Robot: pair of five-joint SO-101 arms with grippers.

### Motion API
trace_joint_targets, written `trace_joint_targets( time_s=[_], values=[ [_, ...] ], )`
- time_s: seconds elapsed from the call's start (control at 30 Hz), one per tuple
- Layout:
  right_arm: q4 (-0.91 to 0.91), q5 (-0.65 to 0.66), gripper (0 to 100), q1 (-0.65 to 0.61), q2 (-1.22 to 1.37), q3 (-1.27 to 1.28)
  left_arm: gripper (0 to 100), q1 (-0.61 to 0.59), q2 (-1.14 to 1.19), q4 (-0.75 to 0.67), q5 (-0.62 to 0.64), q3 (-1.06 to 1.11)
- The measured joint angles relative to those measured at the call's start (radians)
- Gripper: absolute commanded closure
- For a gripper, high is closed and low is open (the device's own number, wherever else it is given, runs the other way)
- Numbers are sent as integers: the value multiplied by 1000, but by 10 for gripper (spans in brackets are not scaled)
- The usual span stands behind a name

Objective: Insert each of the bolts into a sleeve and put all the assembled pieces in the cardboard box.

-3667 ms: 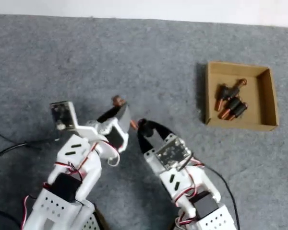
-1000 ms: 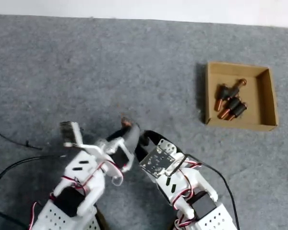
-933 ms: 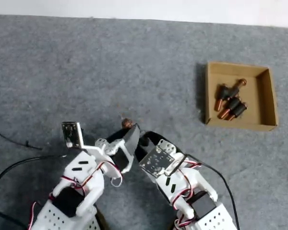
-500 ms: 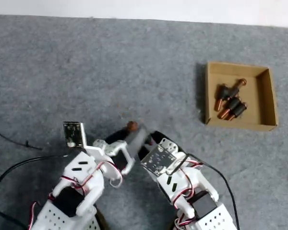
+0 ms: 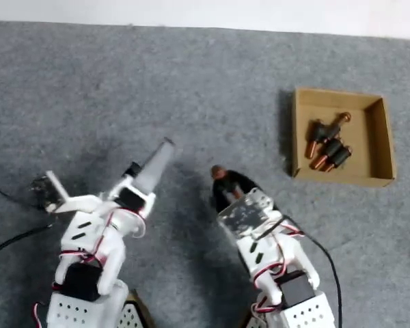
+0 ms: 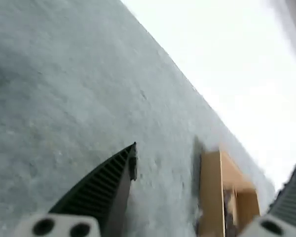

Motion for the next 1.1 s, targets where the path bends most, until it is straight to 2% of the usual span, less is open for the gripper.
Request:
trace_joint_targets(
  time_s=[0.07, 0.17, 0.33, 0.57, 0.7, 0.97, 1.1],
  values=[
    [-35, -18, 994, 69, 0, 0, 658, -35, 0, 0, 17, -2],
    [-107, -117, 994, 218, 0, 0, 697, -40, 0, 0, 23, -2],
    [-255, -189, 993, 470, 0, 0, 712, -49, 0, 0, 23, -2],
    [-358, -190, 993, 512, 160, -8, 712, -46, 0, 0, 23, -2],
    [-390, -192, 993, 528, 460, -169, 712, -46, 0, 0, 23, -2],
    [-405, -198, 993, 646, 1335, -799, 712, -46, 0, -14, 23, 25],
    [-407, -198, 993, 709, 1749, -1077, 712, -100, 0, -68, 23, 52]
  ],
)
